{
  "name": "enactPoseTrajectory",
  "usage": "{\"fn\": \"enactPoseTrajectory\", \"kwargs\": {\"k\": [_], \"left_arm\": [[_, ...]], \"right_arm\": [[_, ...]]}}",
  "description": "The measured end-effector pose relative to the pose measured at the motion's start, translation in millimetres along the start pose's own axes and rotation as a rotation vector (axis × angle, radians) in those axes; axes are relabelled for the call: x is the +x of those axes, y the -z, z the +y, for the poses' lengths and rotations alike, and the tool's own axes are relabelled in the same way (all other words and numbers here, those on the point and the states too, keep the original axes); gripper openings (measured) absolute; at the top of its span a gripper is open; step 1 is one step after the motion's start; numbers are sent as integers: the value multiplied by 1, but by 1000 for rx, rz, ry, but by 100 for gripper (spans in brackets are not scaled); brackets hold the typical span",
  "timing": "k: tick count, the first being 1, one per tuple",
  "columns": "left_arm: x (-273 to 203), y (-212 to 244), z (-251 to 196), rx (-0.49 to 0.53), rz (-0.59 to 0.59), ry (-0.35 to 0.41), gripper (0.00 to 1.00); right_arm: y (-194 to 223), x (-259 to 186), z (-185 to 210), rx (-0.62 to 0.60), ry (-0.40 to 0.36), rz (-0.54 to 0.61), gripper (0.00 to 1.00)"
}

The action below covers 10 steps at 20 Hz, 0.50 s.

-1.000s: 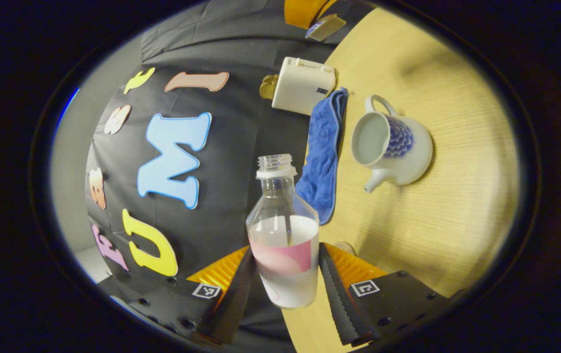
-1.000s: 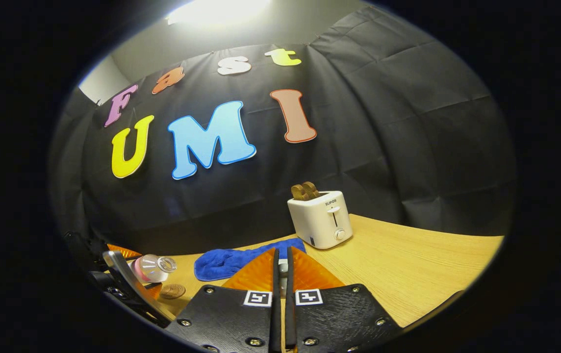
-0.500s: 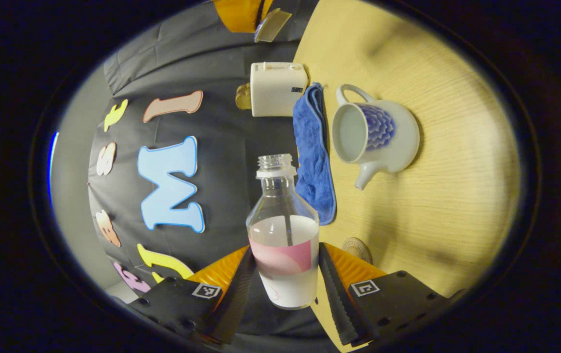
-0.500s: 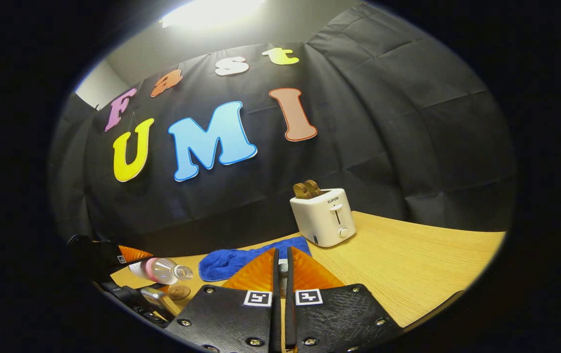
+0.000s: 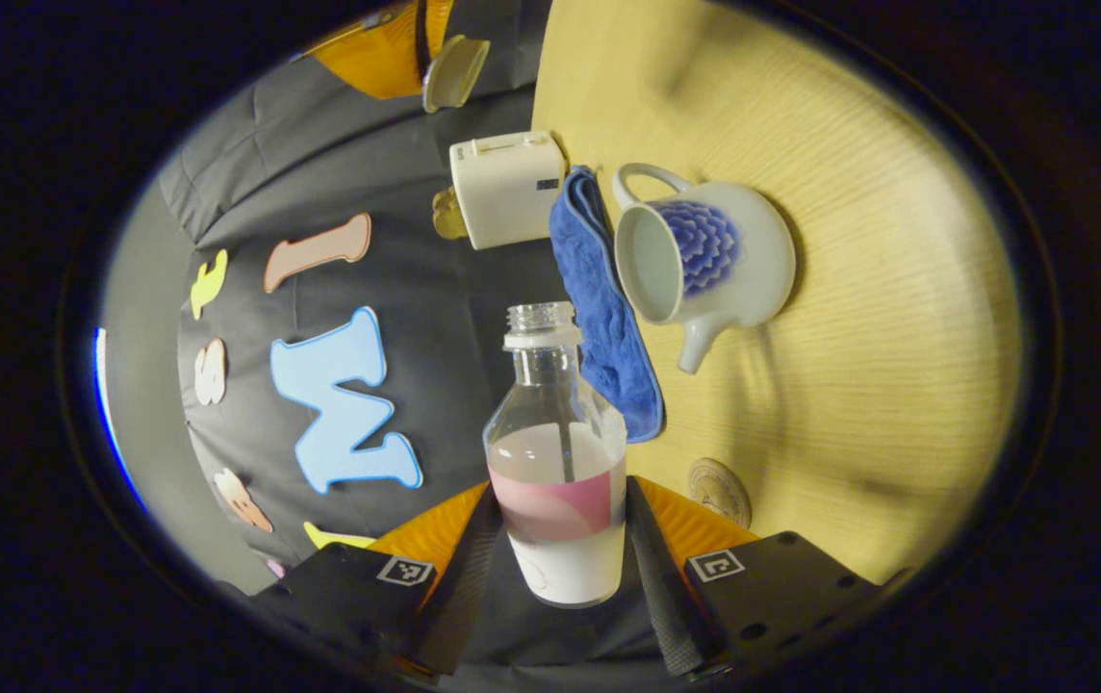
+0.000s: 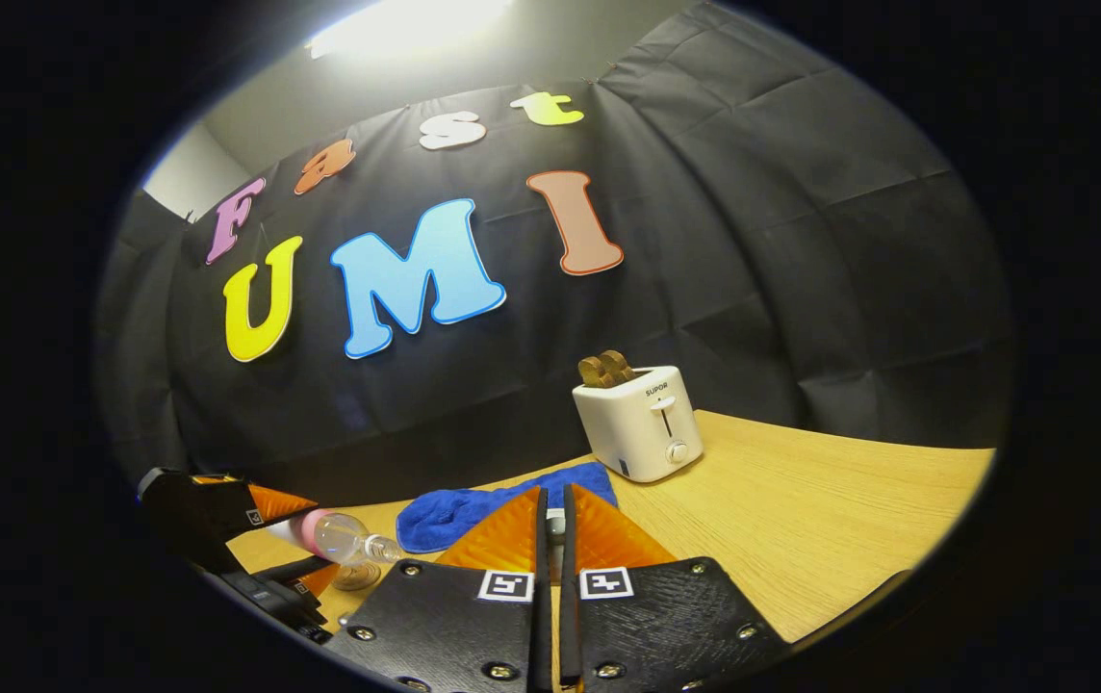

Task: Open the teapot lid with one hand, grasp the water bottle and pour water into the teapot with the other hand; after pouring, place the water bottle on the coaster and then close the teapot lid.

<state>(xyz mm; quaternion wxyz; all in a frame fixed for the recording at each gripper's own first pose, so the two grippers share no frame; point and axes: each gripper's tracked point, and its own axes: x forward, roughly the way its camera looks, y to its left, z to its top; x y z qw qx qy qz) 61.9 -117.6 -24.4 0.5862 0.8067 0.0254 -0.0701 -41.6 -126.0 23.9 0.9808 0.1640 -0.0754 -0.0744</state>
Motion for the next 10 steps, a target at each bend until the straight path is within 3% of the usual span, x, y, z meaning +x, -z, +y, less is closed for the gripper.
{"fn": "enactPoseTrajectory", "kwargs": {"k": [10], "left_arm": [[-1, -7, 5, 121, -14, -21, 89]], "right_arm": [[1, 0, 0, 3, -5, 4, 3]]}}
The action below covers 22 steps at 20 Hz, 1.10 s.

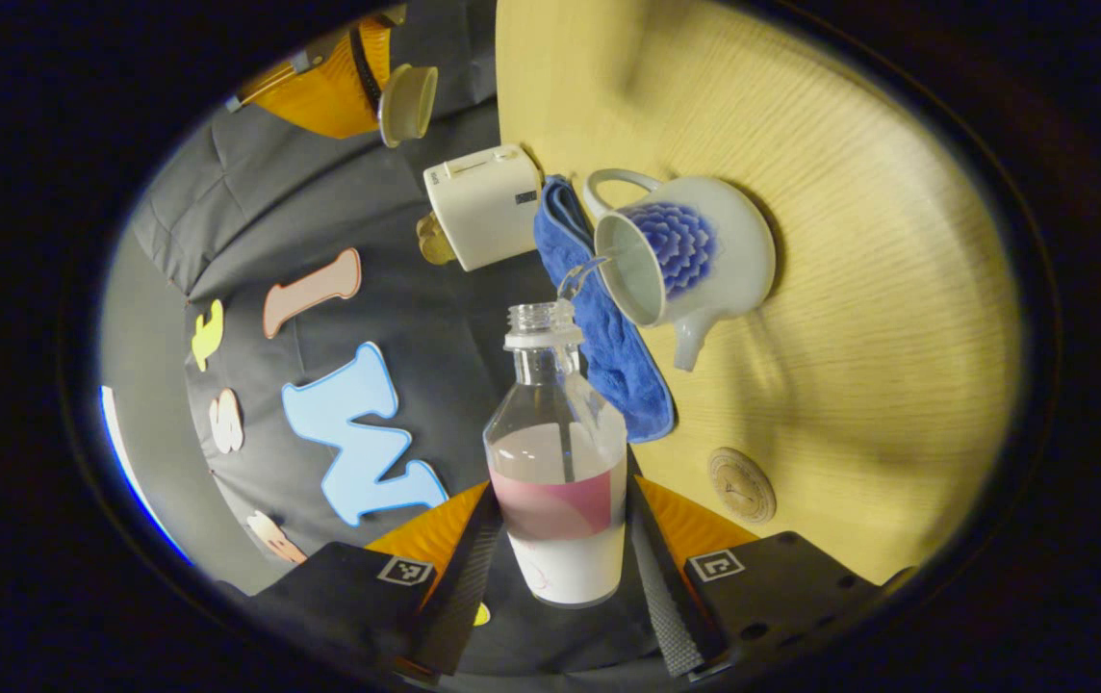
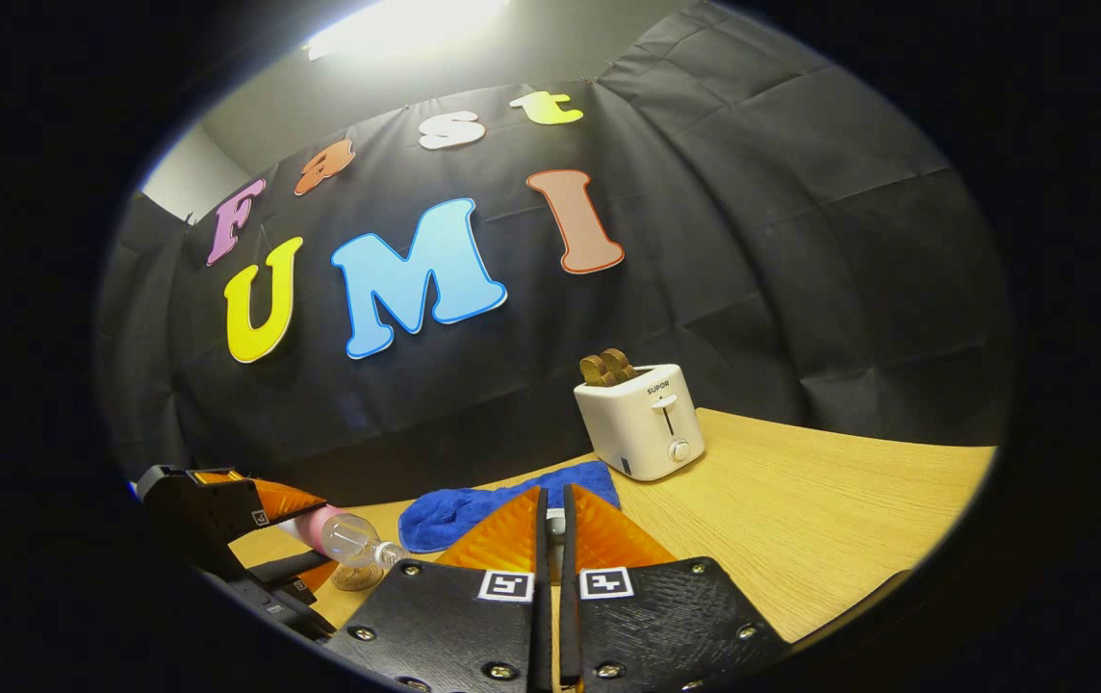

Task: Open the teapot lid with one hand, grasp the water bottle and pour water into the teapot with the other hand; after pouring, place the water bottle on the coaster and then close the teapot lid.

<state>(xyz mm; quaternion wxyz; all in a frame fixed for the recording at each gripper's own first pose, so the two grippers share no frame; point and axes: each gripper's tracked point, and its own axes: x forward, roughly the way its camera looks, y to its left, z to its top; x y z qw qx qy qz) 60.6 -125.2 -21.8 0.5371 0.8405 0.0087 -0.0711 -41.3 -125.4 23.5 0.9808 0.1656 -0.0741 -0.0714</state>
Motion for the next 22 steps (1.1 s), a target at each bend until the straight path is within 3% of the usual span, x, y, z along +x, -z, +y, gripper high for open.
{"fn": "enactPoseTrajectory", "kwargs": {"k": [22], "left_arm": [[4, 3, 5, 106, 37, -9, 89]], "right_arm": [[1, 0, 0, 16, -11, 13, 3]]}}
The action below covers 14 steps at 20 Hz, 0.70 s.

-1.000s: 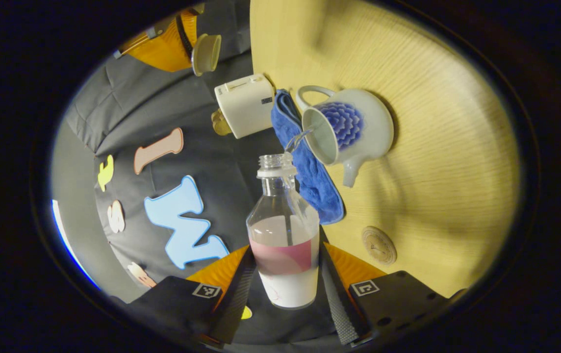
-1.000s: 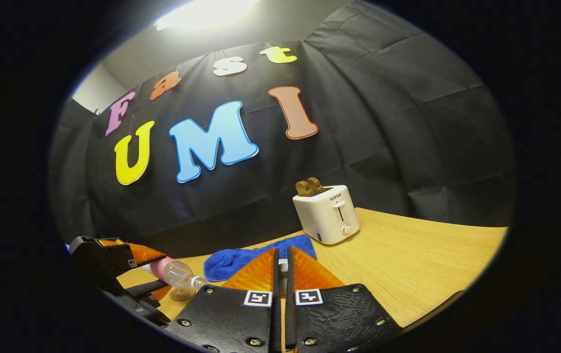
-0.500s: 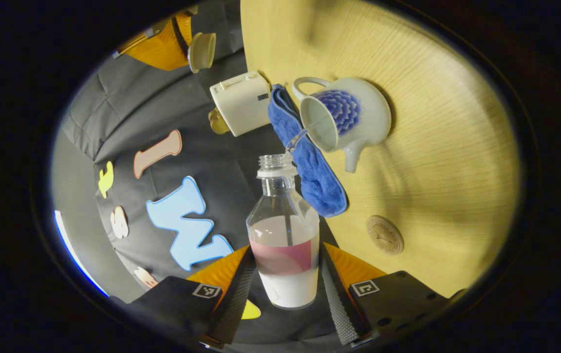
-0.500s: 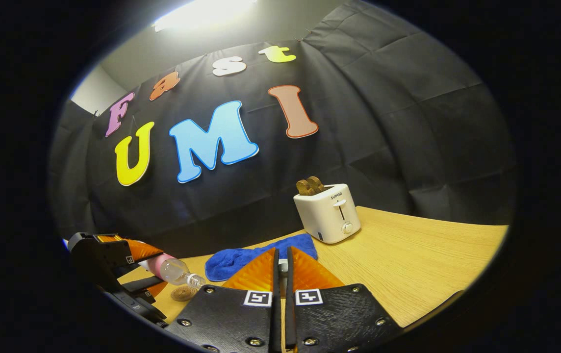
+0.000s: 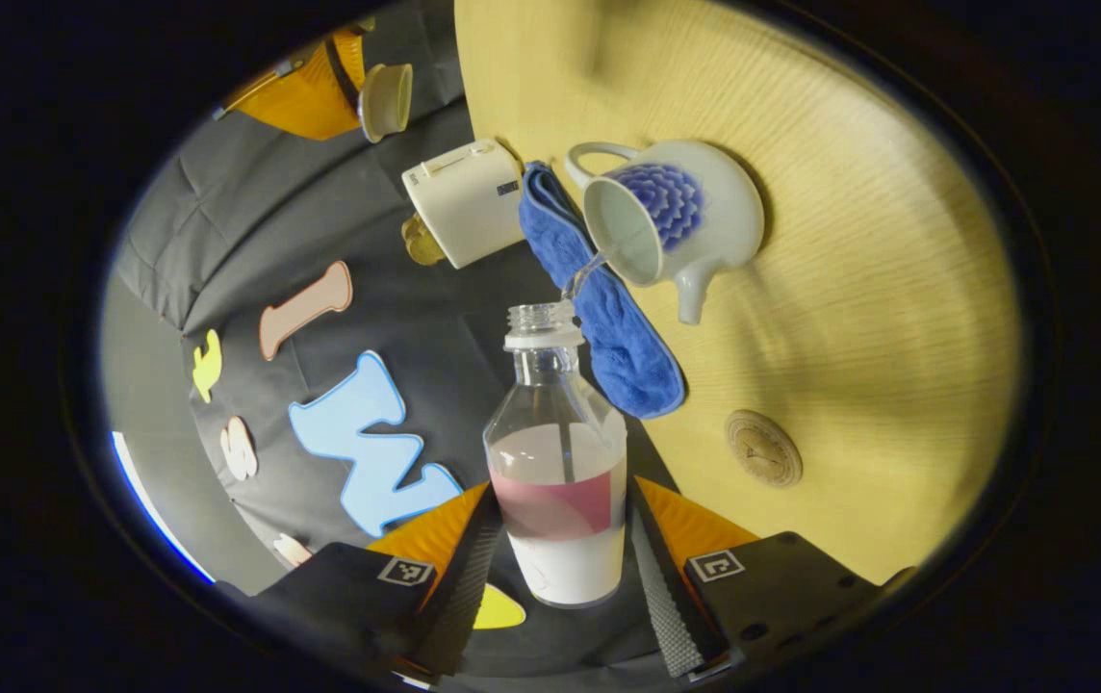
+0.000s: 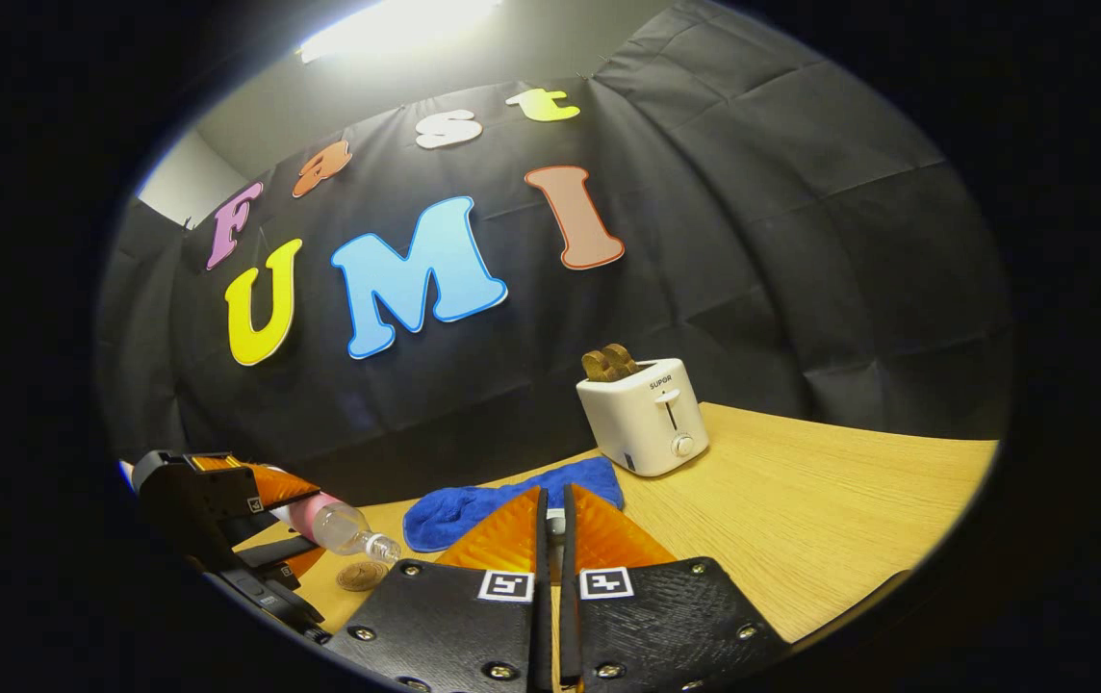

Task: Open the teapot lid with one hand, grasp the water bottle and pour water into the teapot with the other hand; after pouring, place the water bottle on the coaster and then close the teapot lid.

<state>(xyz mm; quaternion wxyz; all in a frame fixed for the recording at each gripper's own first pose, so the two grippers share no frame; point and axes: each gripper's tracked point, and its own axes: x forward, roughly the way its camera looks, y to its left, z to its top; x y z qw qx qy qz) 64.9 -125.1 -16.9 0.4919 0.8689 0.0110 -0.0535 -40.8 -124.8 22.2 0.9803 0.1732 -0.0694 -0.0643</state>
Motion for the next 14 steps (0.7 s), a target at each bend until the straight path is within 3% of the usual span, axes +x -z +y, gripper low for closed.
{"fn": "enactPoseTrajectory", "kwargs": {"k": [14], "left_arm": [[2, 3, 5, 82, 21, -16, 89]], "right_arm": [[0, -1, -1, 18, -8, 6, 3]]}}
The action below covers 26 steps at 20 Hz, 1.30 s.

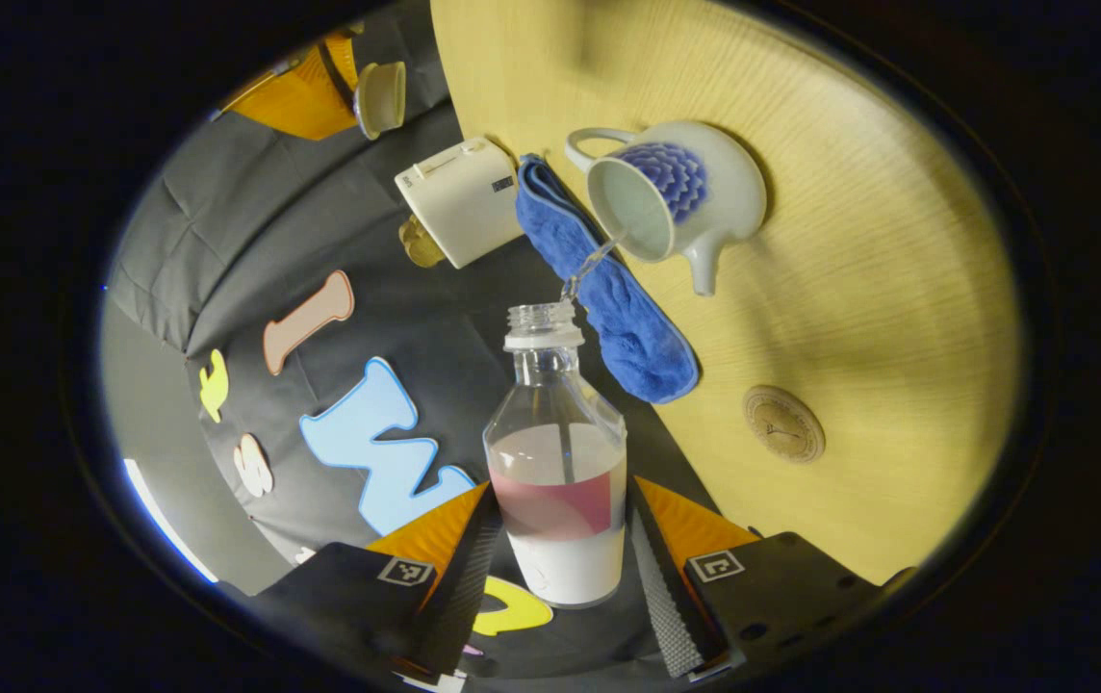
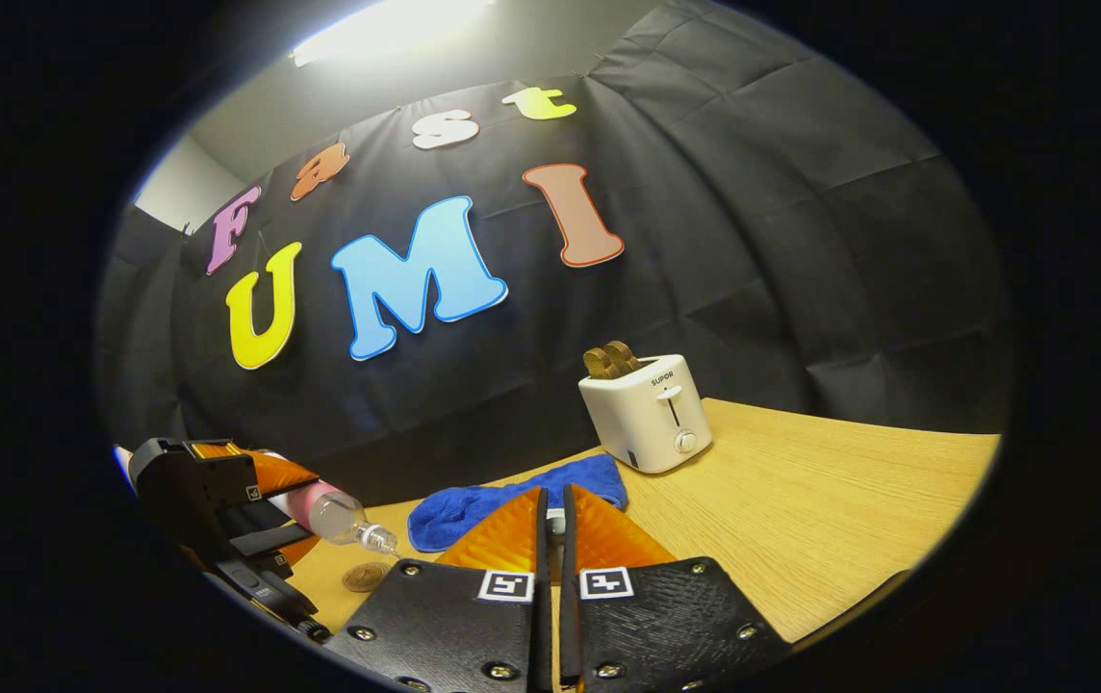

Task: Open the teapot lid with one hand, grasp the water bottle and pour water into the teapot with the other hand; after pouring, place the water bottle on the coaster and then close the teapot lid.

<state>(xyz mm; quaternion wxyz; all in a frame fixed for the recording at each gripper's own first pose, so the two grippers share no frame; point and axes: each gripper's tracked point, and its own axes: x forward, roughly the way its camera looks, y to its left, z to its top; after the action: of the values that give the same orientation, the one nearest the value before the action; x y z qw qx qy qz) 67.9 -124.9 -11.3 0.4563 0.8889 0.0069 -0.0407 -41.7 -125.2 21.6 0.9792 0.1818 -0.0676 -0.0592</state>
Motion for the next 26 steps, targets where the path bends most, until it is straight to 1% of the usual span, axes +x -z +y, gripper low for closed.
{"fn": "enactPoseTrajectory", "kwargs": {"k": [15, 20, 26], "left_arm": [[1, 3, 4, 65, 17, -33, 89], [-3, 0, 4, 108, 18, -60, 88], [-8, -4, 5, 164, 12, -111, 88]], "right_arm": [[-1, 0, 1, 10, -7, 2, 3], [-1, 0, 0, 17, -10, 3, 3], [0, -1, -1, 28, -14, 8, 3]]}}
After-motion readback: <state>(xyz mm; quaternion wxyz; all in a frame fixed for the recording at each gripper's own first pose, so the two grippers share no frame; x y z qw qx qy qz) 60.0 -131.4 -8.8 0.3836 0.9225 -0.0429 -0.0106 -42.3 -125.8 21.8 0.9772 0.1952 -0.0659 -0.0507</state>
